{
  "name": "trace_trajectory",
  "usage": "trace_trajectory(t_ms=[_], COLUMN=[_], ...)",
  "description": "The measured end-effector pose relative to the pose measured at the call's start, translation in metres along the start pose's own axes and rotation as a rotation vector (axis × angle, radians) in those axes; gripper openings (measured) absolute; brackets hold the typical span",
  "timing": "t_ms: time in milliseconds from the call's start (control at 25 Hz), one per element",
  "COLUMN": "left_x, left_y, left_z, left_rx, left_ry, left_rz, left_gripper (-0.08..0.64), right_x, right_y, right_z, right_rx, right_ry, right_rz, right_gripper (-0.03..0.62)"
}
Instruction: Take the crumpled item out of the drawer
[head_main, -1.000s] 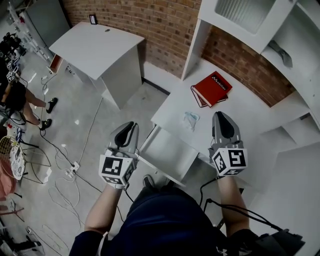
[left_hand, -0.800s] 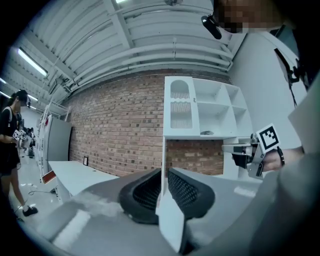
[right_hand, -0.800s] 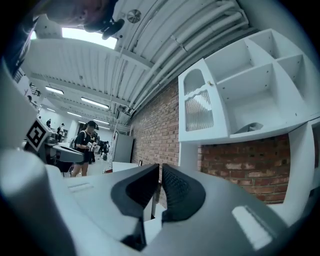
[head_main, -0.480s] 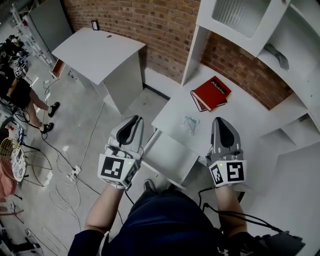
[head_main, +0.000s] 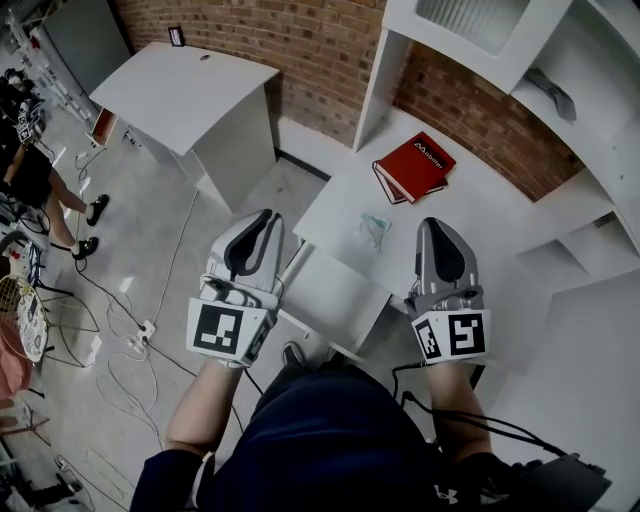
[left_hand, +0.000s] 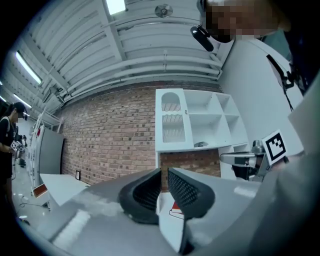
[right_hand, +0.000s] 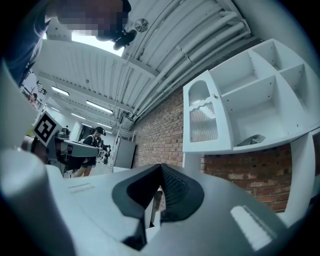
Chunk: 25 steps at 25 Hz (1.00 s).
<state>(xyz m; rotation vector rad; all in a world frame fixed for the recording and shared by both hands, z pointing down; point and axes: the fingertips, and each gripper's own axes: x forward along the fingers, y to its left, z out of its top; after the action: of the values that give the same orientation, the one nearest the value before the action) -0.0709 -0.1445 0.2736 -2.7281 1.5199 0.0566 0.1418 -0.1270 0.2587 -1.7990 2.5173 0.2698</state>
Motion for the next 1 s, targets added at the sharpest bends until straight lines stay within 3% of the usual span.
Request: trace_trajectory(t_ms=[1000], left_x=[0.021], left_y=[0.015], left_z=[-0.023], left_rx=[-0.045], left_ry=[0.036], left_rz=[-0.017], left_gripper=[0.046], right_x=[0.014], right_y=[-0.011], right_z=[-0.020], right_rx=[0.015], right_ry=[0.040], right_rz=[-0.028], right_gripper=[0.002])
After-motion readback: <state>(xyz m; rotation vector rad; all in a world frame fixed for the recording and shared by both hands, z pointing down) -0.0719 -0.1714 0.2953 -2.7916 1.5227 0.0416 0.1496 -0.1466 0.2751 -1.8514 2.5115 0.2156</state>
